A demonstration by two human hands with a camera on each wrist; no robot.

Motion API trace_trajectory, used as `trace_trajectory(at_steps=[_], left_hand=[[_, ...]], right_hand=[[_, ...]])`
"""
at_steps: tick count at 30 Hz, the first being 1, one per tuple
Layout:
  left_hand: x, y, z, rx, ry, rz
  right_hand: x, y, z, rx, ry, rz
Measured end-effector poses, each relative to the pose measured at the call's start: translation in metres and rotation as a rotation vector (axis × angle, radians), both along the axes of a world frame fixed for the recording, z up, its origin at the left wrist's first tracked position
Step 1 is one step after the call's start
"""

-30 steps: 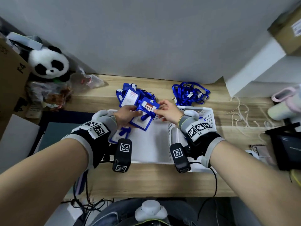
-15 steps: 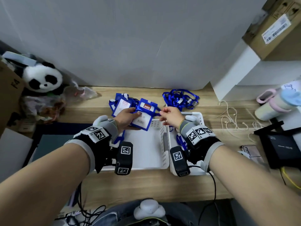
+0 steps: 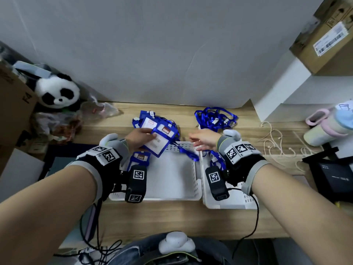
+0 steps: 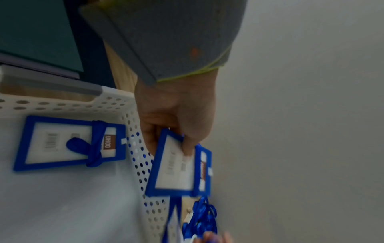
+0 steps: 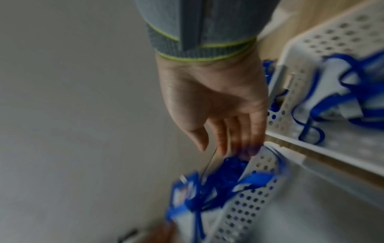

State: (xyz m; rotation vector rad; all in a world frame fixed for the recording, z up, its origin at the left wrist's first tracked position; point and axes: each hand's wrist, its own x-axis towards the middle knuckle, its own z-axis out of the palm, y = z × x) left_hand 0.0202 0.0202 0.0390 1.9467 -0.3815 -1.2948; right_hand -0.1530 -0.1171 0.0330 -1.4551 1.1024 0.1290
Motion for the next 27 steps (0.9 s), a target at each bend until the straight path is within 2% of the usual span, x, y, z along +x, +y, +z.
trace_trajectory(at_steps=[1, 3, 5, 9, 11, 13, 15, 18, 20, 24, 27], left_hand=[[0.002, 0.001, 0.003, -0.033, 0.086, -0.017], [0.003, 0.001, 0.007, -0.052, 0.203, -0.112], [0.001, 0.001, 0.011, -0.053, 0.271, -0.202], [0.004, 0.002, 0.019, -0.110, 0.383, -0.355], [0.010, 0.004, 0.022, -0.088, 0.369, -0.420], [0.018, 0.007, 0.019, -0.010, 0.269, -0.461], [0.025, 0.008, 0.013, 0.067, 0.099, -0.396], [0.031, 0.009, 0.004, 0.085, -0.054, -0.173], [0.031, 0.010, 0.000, 0.058, -0.010, -0.107], [0.026, 0.009, 0.000, -0.021, 0.171, -0.158], [0.024, 0.007, 0.002, -0.051, 0.215, -0.185]], right_hand=[[0.003, 0.001, -0.004, -0.054, 0.010, 0.023], [0.010, 0.003, -0.008, -0.056, -0.093, -0.026], [0.019, 0.004, -0.014, 0.071, -0.206, -0.080], [0.033, 0.017, -0.025, 0.339, -0.260, -0.006], [0.037, 0.021, -0.023, 0.293, -0.235, 0.005], [0.038, 0.017, -0.017, 0.082, -0.180, -0.054], [0.035, 0.006, -0.018, -0.079, -0.112, -0.093], [0.027, 0.000, -0.016, -0.118, 0.075, 0.097], [0.024, 0.002, -0.016, -0.096, 0.074, 0.137], [0.031, 0.013, -0.016, -0.041, -0.199, -0.030], [0.038, 0.019, -0.015, 0.029, -0.168, -0.004]])
